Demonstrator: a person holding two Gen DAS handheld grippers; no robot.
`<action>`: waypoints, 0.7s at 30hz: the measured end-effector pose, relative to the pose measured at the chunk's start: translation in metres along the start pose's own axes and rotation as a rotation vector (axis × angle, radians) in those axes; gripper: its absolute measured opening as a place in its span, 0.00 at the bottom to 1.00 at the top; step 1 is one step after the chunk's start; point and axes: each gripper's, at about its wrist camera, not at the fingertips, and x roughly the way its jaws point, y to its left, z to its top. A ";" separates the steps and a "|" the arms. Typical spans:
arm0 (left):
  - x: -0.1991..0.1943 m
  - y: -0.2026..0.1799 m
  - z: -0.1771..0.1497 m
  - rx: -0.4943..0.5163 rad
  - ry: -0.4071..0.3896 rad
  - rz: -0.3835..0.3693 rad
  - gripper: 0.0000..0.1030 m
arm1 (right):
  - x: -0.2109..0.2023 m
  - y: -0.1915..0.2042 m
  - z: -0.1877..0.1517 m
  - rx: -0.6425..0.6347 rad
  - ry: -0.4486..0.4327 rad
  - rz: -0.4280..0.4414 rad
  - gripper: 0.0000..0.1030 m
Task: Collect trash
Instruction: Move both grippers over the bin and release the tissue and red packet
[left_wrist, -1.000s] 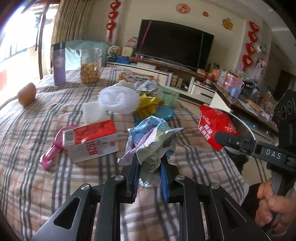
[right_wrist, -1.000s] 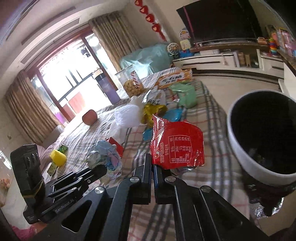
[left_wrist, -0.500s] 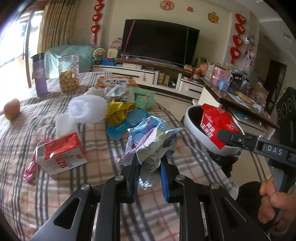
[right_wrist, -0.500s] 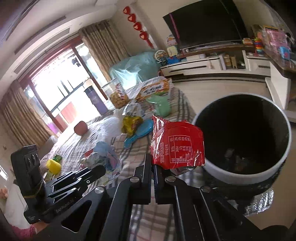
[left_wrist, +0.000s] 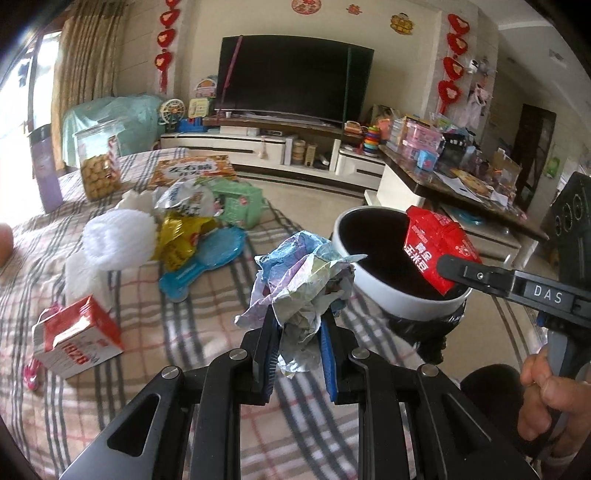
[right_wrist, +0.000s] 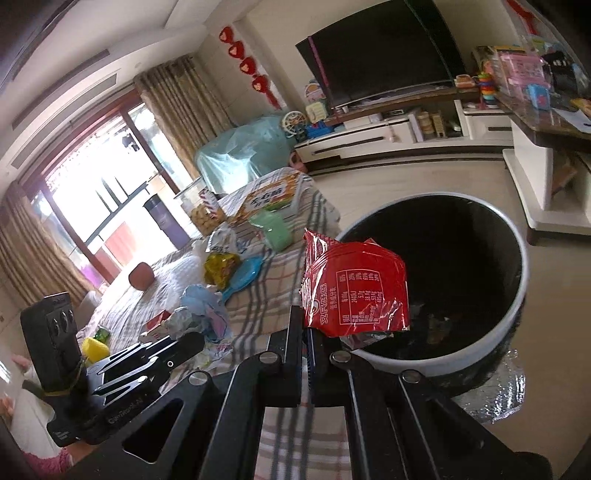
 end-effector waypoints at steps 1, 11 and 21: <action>0.002 -0.002 0.002 0.004 0.000 -0.002 0.19 | -0.001 -0.002 0.001 0.002 -0.002 -0.003 0.01; 0.032 -0.030 0.021 0.064 0.012 -0.023 0.19 | -0.006 -0.029 0.009 0.035 -0.014 -0.030 0.02; 0.064 -0.055 0.042 0.117 0.021 -0.043 0.19 | -0.002 -0.055 0.019 0.072 0.008 -0.043 0.02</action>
